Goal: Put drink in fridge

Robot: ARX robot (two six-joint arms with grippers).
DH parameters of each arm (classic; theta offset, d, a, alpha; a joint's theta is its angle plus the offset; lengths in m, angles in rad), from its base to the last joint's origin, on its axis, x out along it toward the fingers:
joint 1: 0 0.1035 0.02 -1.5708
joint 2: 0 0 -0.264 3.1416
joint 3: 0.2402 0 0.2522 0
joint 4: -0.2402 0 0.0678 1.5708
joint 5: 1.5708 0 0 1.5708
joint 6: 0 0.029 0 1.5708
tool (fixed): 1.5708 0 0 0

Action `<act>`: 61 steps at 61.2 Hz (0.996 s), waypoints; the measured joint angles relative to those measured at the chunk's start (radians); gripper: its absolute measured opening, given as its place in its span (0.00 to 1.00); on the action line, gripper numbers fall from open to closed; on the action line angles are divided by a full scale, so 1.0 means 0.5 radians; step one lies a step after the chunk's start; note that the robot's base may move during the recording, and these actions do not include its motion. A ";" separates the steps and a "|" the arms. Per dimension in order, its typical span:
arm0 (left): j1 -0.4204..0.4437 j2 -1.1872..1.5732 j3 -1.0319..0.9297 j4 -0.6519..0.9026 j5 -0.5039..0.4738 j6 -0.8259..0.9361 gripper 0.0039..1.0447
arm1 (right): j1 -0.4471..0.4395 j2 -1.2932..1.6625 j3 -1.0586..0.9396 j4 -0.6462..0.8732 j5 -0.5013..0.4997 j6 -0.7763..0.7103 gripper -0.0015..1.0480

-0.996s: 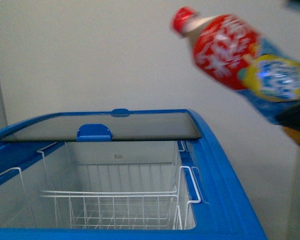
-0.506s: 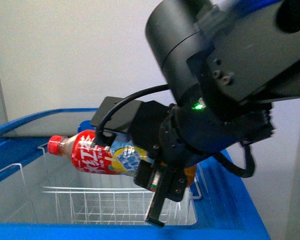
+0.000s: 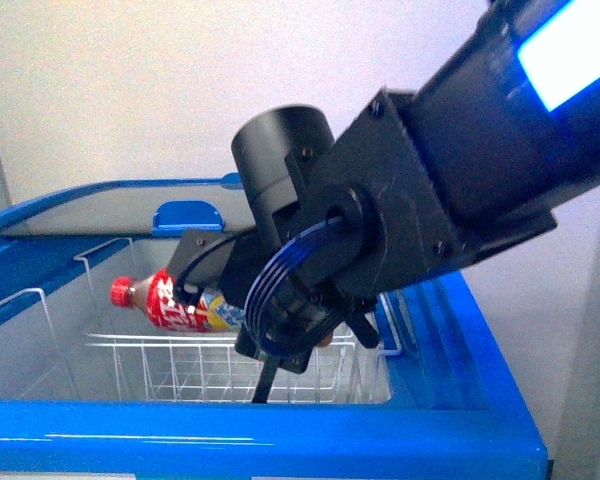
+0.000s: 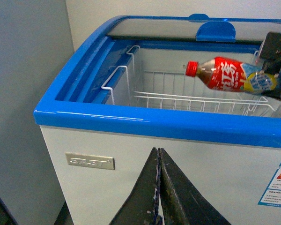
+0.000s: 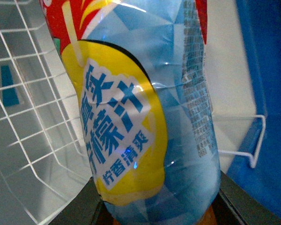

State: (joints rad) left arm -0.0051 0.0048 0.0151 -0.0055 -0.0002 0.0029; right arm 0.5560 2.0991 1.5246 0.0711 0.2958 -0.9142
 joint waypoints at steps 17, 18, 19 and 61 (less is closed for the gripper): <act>0.000 -0.001 0.000 0.000 0.000 0.000 0.02 | -0.025 0.225 -0.001 0.147 0.050 0.006 0.39; 0.000 -0.001 0.000 0.000 0.000 0.000 0.02 | -0.023 0.225 0.000 0.145 0.049 0.008 0.39; 0.000 -0.001 0.000 0.000 0.000 0.000 0.02 | -0.020 0.225 -0.001 0.145 0.047 0.008 0.42; 0.000 -0.001 0.001 0.000 0.000 0.000 0.02 | -0.469 -1.020 -0.505 0.019 0.018 1.208 0.93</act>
State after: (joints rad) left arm -0.0051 0.0044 0.0154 -0.0055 -0.0002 0.0029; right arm 0.3214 1.5890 1.2720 0.0807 0.3050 -0.3103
